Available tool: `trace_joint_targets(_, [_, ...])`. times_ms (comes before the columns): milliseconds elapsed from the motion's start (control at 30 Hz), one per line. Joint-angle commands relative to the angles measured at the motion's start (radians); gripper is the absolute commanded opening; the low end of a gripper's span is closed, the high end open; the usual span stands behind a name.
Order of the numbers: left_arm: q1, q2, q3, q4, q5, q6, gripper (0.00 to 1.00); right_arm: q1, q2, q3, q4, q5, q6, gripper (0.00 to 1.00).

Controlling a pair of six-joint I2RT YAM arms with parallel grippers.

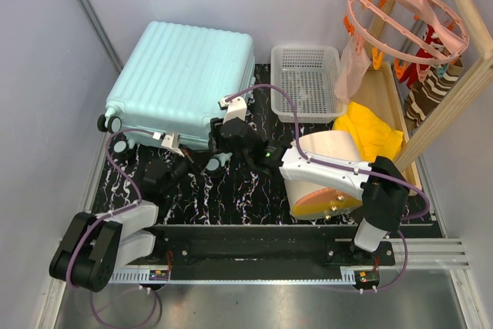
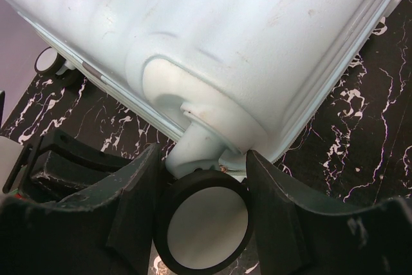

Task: Open, take out, and arrange the luggage
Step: Unzip the luggage at the center of the board.

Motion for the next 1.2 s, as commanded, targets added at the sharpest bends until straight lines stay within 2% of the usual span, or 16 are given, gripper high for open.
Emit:
trace_joint_targets(0, [0.039,0.035,0.020,0.137,0.054,0.088,0.00,0.005,-0.046,-0.001,-0.042,0.030,-0.012,0.00])
trace_joint_targets(233, [0.031,0.223,0.018,0.391,0.163,-0.018,0.00,0.004,-0.049,-0.001,-0.042,0.014,-0.005,0.00])
trace_joint_targets(367, [0.031,0.307,0.003,0.615,0.235,-0.136,0.00,0.004,-0.052,-0.012,-0.042,0.028,-0.014,0.00])
trace_joint_targets(500, [0.031,0.362,0.012,0.681,0.314,-0.197,0.00,0.004,-0.059,-0.023,-0.042,0.034,-0.017,0.00])
trace_joint_targets(633, [0.033,0.344,0.000,0.684,0.291,-0.214,0.00,0.005,-0.066,-0.026,-0.043,0.039,-0.019,0.00])
trace_joint_targets(667, [0.034,0.331,-0.003,0.657,0.280,-0.213,0.00,0.004,-0.067,-0.029,-0.042,0.039,-0.020,0.03])
trace_joint_targets(700, [0.034,0.302,-0.006,0.639,0.262,-0.213,0.09,0.004,-0.073,-0.034,-0.043,0.037,-0.022,0.07])
trace_joint_targets(767, [0.036,0.259,-0.008,0.547,0.233,-0.203,0.38,0.005,-0.101,-0.055,-0.042,0.028,-0.026,0.20])
trace_joint_targets(800, [0.042,0.195,-0.010,0.505,0.220,-0.194,0.57,0.004,-0.113,-0.066,-0.040,0.011,-0.026,0.44])
trace_joint_targets(867, [0.051,0.056,-0.008,0.320,0.176,-0.154,0.73,0.005,-0.180,-0.118,-0.034,-0.019,-0.026,0.64])
trace_joint_targets(900, [0.059,-0.003,-0.006,0.239,0.156,-0.136,0.77,0.004,-0.211,-0.142,-0.028,-0.047,-0.025,0.70])
trace_joint_targets(933, [0.063,-0.065,0.007,0.051,0.135,-0.093,0.80,0.004,-0.269,-0.170,-0.004,-0.056,-0.016,0.73])
trace_joint_targets(1000, [0.068,-0.264,0.032,-0.163,0.035,-0.043,0.83,0.004,-0.331,-0.271,0.026,-0.091,-0.002,0.76])
trace_joint_targets(1033, [0.070,-0.329,0.050,-0.361,0.000,0.003,0.86,0.007,-0.380,-0.306,0.068,-0.098,0.001,0.76])
trace_joint_targets(1100, [0.071,-0.475,0.098,-0.512,-0.108,0.022,0.91,0.010,-0.415,-0.402,0.101,-0.130,0.001,0.77])
trace_joint_targets(1167, [0.071,-0.497,0.133,-0.581,-0.081,-0.010,0.94,0.023,-0.434,-0.458,0.131,-0.136,0.006,0.78])
